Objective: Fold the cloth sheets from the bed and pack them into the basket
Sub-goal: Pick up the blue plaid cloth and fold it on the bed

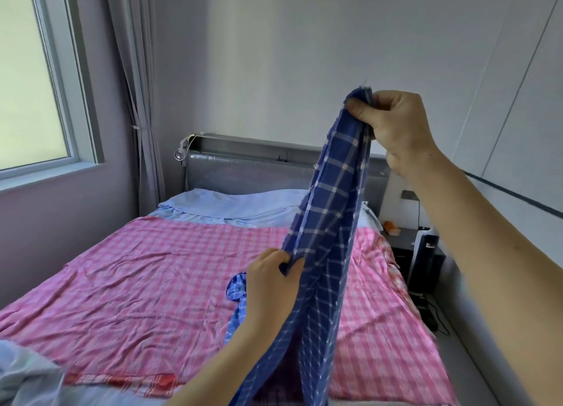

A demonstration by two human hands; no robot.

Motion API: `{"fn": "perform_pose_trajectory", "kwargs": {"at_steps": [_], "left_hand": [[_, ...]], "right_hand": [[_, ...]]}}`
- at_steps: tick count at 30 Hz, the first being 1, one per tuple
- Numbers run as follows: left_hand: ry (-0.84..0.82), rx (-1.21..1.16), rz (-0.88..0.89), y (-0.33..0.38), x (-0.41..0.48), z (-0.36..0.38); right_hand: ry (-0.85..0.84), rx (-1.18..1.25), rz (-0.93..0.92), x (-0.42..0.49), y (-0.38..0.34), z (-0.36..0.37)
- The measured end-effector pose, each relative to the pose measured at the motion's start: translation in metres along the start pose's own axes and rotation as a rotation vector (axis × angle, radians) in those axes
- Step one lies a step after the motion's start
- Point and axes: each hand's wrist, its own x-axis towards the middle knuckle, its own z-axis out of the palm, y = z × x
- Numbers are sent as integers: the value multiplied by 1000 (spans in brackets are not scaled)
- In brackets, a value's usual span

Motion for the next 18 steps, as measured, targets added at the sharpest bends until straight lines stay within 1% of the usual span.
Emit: {"fn": "perform_pose_trajectory", "kwargs": {"at_steps": [3, 6, 11, 14, 16, 18], "left_hand": [[-64, 26, -27, -4, -12, 3], [-163, -9, -75, -2, -4, -10], [-360, -168, -191, 0, 30, -46], [-482, -232, -206, 5, 41, -54], [-570, -246, -183, 14, 42, -55], [-667, -207, -114, 23, 42, -53]], "right_hand": [[23, -20, 13, 1, 9, -10], [68, -34, 55, 2, 20, -27], [173, -47, 230, -8, 67, -74], [206, -151, 370, -28, 111, -97], [121, -315, 507, -50, 144, -111], [-57, -616, 618, -75, 161, -114]]}}
